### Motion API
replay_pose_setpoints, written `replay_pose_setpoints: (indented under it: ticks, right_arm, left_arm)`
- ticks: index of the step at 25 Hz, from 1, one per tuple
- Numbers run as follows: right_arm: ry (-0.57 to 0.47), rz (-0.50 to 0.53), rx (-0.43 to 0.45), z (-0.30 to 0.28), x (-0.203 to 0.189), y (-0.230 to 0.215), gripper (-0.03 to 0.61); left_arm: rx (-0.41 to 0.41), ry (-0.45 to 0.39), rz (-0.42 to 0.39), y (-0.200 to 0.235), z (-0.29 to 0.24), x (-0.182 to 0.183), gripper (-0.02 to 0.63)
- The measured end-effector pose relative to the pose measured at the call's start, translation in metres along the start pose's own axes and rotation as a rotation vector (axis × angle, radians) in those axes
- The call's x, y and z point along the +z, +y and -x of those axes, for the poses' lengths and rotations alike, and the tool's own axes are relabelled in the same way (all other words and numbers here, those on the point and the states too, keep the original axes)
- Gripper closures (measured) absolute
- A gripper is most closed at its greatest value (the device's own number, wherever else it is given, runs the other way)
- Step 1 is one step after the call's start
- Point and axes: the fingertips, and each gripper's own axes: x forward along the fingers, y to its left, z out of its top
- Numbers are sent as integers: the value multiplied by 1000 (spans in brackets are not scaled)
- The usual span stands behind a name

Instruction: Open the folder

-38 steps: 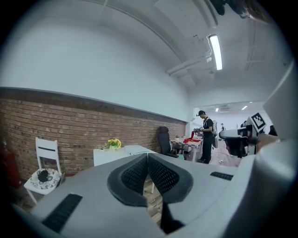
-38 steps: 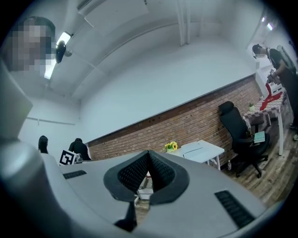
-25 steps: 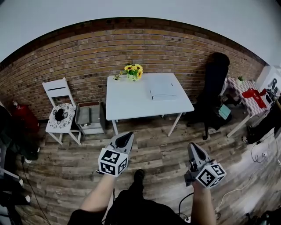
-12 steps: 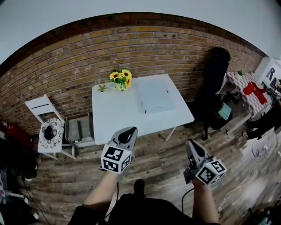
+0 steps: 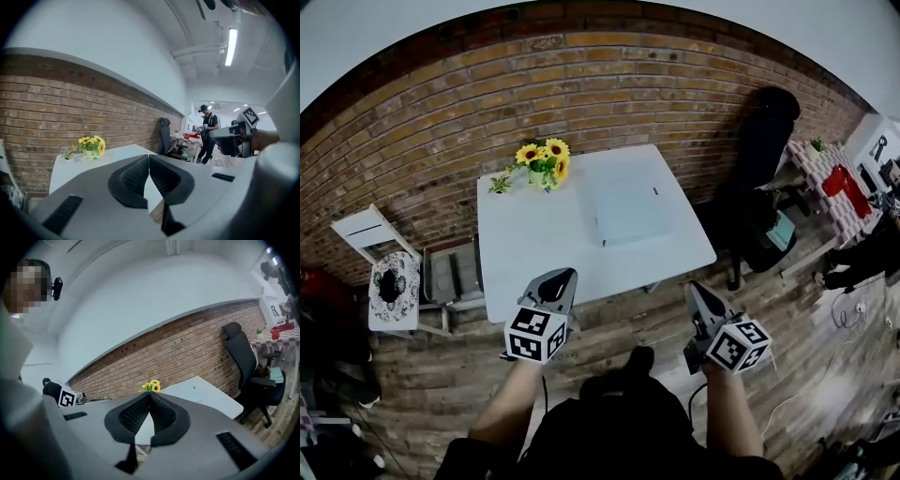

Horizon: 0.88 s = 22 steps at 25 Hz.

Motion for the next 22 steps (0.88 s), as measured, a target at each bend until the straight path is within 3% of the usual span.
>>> replay_pose_setpoints:
  ticks: [5, 14, 18, 22]
  right_arm:
    - [39, -8, 55, -51, 9, -31, 563]
    - [230, -86, 140, -138, -1, -126, 563]
    - [359, -120, 182, -167, -23, -163, 563]
    - [413, -119, 233, -188, -23, -188, 563]
  left_arm:
    - [58, 9, 82, 29, -38, -2, 594]
    - [127, 112, 119, 23, -140, -8, 594]
    - [150, 179, 72, 2, -184, -21, 595]
    - [197, 246, 13, -3, -216, -33, 594]
